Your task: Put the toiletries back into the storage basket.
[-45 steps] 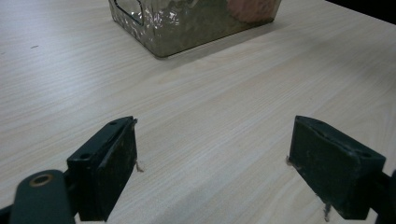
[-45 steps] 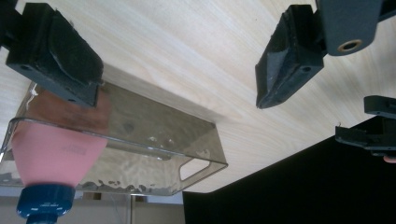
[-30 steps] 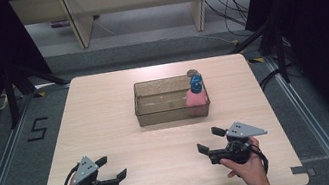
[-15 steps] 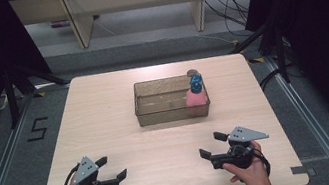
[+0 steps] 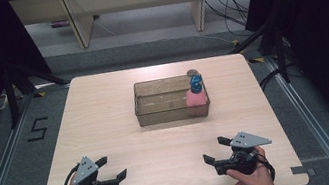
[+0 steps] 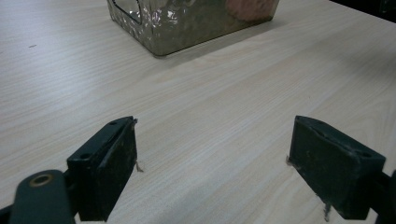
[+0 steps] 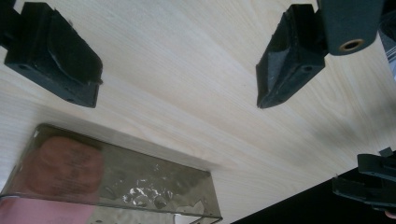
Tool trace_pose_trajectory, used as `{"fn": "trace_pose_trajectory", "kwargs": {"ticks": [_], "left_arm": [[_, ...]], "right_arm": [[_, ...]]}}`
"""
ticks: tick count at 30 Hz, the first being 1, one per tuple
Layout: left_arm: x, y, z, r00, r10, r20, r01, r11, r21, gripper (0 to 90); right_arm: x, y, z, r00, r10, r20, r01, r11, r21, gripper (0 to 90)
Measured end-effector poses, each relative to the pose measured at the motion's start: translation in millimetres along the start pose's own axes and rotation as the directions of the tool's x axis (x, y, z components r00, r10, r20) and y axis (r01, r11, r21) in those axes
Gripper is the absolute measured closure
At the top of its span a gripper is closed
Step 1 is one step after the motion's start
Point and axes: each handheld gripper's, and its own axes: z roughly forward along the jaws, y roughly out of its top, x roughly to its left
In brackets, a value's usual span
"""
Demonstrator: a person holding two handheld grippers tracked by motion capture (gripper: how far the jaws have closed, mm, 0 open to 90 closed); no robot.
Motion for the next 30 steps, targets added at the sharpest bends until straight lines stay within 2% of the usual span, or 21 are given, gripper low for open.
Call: {"fn": "trace_pose_trajectory", "kwargs": {"ticks": [1,3,4,5,6,10,11,13,16,17,18,19,20,21,24,25,26,27,28,29,30], "left_arm": [[0.0,0.0,-0.1,1.0,0.003,-0.001,-0.003,1.0,0.002,14.7],[-0.3,0.2,-0.5,1.0,0.005,-0.006,-0.005,1.0,0.008,14.7],[-0.3,0.1,-0.4,1.0,0.006,-0.006,-0.006,0.9999,0.009,14.7],[-0.4,0.1,-0.3,1.0,0.007,-0.006,-0.007,0.9999,0.01,14.7],[-0.8,0.1,0.1,1.0,0.003,-0.005,-0.003,1.0,0.005,14.7],[-0.6,0.0,0.0,1.0,0.007,-0.005,-0.007,0.9999,0.009,14.7],[-0.7,0.0,0.0,1.0,0.007,-0.005,-0.007,0.9999,0.009,14.7],[-0.8,0.0,0.1,1.0,0.007,-0.005,-0.007,0.9999,0.009,14.7],[-1.0,0.0,0.2,0.9999,0.009,-0.005,-0.009,0.9999,0.01,14.7],[-1.0,0.0,0.2,0.9999,0.01,-0.005,-0.01,0.9999,0.01,14.7],[-1.0,0.0,0.3,0.9999,0.011,-0.005,-0.01,0.9999,0.01,14.7],[-1.0,0.0,0.3,0.9999,0.011,-0.005,-0.011,0.9999,0.01,14.7],[-1.1,-0.1,0.3,0.9999,0.01,-0.005,-0.01,0.9999,0.01,14.7],[-1.1,-0.1,0.4,0.9999,0.011,-0.004,-0.011,0.9999,0.011,14.7],[-1.5,-0.3,0.8,0.9999,0.011,-0.003,-0.011,0.9999,0.01,14.7],[-1.6,-0.2,0.8,0.9999,0.01,-0.003,-0.01,0.9999,0.009,14.7],[-1.6,-0.2,0.8,0.9999,0.01,-0.003,-0.01,0.9999,0.009,14.7],[-1.5,-0.2,0.7,0.9999,0.012,-0.004,-0.012,0.9999,0.01,14.7],[-1.4,-0.2,0.7,0.9999,0.013,-0.004,-0.013,0.9999,0.01,14.7],[-1.4,-0.2,0.7,0.9999,0.012,-0.004,-0.012,0.9999,0.01,14.7],[-1.4,-0.2,0.7,0.9999,0.012,-0.004,-0.012,0.9999,0.011,14.7]], "right_arm": [[-1.7,-0.5,-0.3,0.9998,-0.018,0.0,0.018,1.0,-0.007,15.6],[-0.7,-1.7,-4.3,1.0,-0.002,0.002,0.002,1.0,0.002,15.6],[-1.4,-2.4,-4.4,0.9999,-0.013,0.006,0.014,1.0,-0.015,15.6],[-1.5,-2.9,-4.8,0.9999,-0.006,-0.012,0.006,1.0,-0.004,15.6],[-2.0,-3.2,-6.9,0.9998,-0.021,0.004,0.021,1.0,-0.003,15.6],[-1.3,-6.2,-8.7,0.9999,-0.013,0.005,0.013,1.0,-0.003,15.6],[0.5,-6.8,-10.9,0.9999,0.008,0.008,-0.008,1.0,0.005,15.6],[-1.8,-7.7,-12.4,0.9996,-0.025,0.012,0.025,1.0,0.0,15.6],[-1.0,-9.2,-14.9,0.9999,-0.017,0.002,0.017,1.0,-0.003,15.6],[-1.0,-9.7,-16.0,0.9996,-0.021,0.016,0.021,1.0,-0.006,15.6],[2.4,-10.8,-16.4,0.9995,0.031,-0.001,-0.031,1.0,0.004,15.6],[-0.6,-10.7,-17.5,0.9998,-0.014,0.015,0.014,1.0,-0.003,15.6],[-0.7,-11.2,-18.4,0.9997,-0.017,0.019,0.017,1.0,-0.001,15.6],[1.2,-11.8,-19.8,0.9998,0.012,0.013,-0.012,1.0,0.017,15.6],[-0.4,-13.9,-19.5,0.9997,-0.006,0.022,0.006,1.0,0.012,15.6],[-0.1,-14.6,-19.9,0.9998,-0.002,0.02,0.002,1.0,0.011,15.6],[2.2,-15.3,-21.2,0.9993,0.029,0.022,-0.029,0.999,0.022,15.6],[0.5,-15.4,-21.5,0.9997,0.006,0.022,-0.007,1.0,0.014,15.6],[0.6,-16.1,-20.7,0.9999,0.011,0.01,-0.011,1.0,0.002,15.6],[2.7,-16.2,-23.4,0.9991,0.038,0.019,-0.038,0.999,0.021,15.6],[0.6,-16.5,-23.2,0.9998,0.009,0.019,-0.009,1.0,0.014,15.6]]}}
